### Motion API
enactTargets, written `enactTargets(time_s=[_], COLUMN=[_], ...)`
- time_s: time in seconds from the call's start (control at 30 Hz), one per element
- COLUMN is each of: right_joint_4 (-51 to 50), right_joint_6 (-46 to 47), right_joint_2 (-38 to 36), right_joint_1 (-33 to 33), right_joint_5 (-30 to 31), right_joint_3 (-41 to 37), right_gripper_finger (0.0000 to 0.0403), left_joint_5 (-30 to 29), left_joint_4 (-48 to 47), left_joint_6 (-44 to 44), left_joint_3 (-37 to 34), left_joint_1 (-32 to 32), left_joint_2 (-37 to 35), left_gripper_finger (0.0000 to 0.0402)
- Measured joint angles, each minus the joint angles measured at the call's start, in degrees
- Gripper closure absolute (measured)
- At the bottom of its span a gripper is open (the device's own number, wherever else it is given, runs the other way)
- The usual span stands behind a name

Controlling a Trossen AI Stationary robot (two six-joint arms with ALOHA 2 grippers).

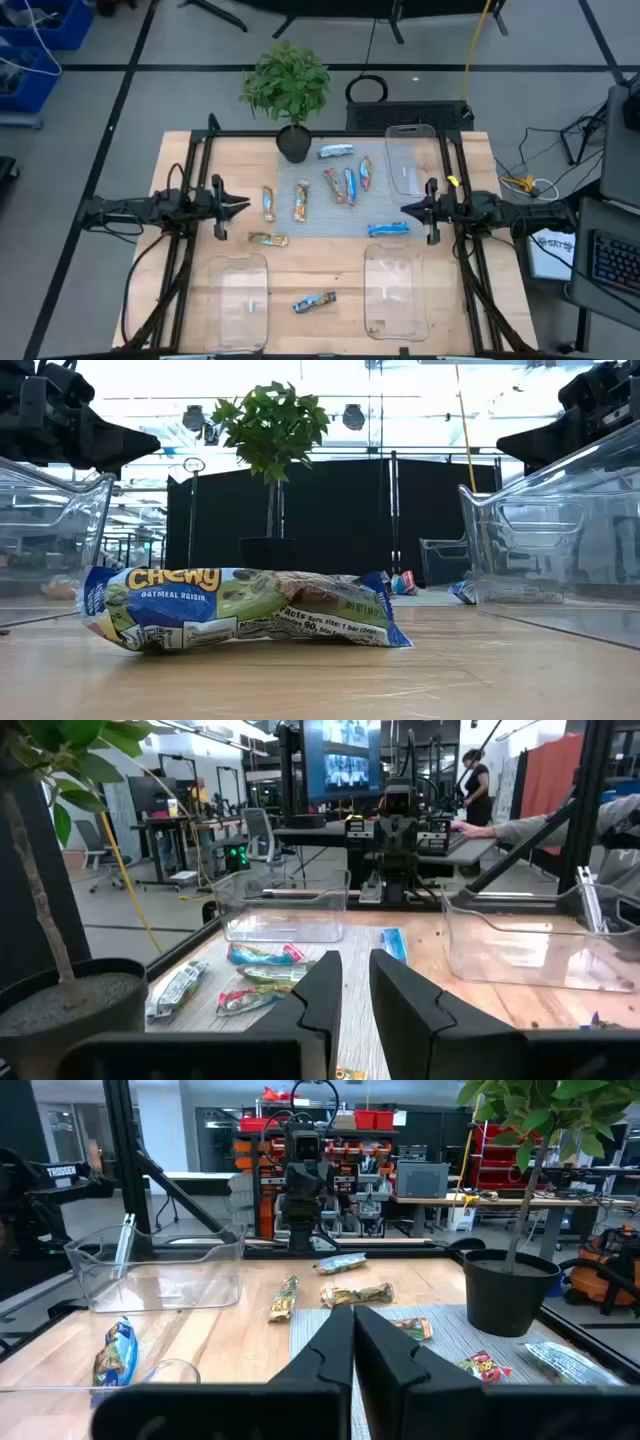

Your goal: Pick and place Granola Bars by type

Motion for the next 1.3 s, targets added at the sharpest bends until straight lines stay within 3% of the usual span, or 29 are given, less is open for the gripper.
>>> enactTargets(time_s=[1.3], right_joint_4=[4.0], right_joint_6=[1.3], right_joint_2=[0.0], right_joint_1=[0.0], right_joint_5=[0.1], right_joint_3=[0.0], right_gripper_finger=[0.0399], left_joint_5=[-1.5], left_joint_4=[-0.9], left_joint_6=[2.9], left_joint_3=[0.0], left_joint_1=[0.0], left_joint_2=[0.0], left_gripper_finger=[0.0339])
